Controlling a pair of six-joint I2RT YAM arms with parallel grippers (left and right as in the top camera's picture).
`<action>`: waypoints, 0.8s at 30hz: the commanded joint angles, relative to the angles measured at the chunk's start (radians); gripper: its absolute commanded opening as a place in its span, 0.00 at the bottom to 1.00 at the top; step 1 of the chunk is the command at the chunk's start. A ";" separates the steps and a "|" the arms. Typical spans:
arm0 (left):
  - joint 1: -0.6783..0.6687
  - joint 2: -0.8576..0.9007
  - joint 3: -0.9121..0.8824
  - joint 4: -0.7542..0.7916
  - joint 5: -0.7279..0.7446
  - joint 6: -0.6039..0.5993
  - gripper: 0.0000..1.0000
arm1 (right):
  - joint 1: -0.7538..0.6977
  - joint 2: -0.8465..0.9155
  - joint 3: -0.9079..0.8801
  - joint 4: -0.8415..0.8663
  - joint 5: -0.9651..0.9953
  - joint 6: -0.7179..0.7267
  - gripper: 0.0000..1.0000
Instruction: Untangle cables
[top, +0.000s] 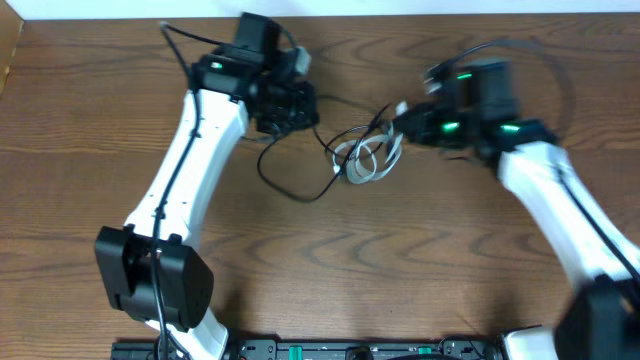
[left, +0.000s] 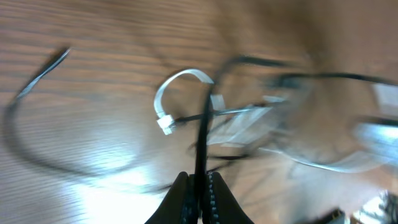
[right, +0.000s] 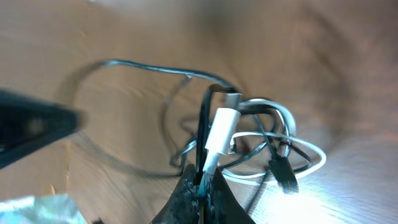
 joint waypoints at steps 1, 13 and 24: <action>0.049 -0.019 0.007 -0.010 -0.047 0.024 0.07 | -0.094 -0.144 0.016 -0.031 -0.043 -0.068 0.01; 0.080 -0.019 0.007 -0.032 -0.154 0.070 0.08 | -0.319 -0.198 0.016 -0.306 0.457 -0.099 0.01; 0.055 -0.018 0.006 -0.077 -0.154 0.115 0.36 | -0.319 -0.167 0.016 -0.433 0.539 -0.126 0.04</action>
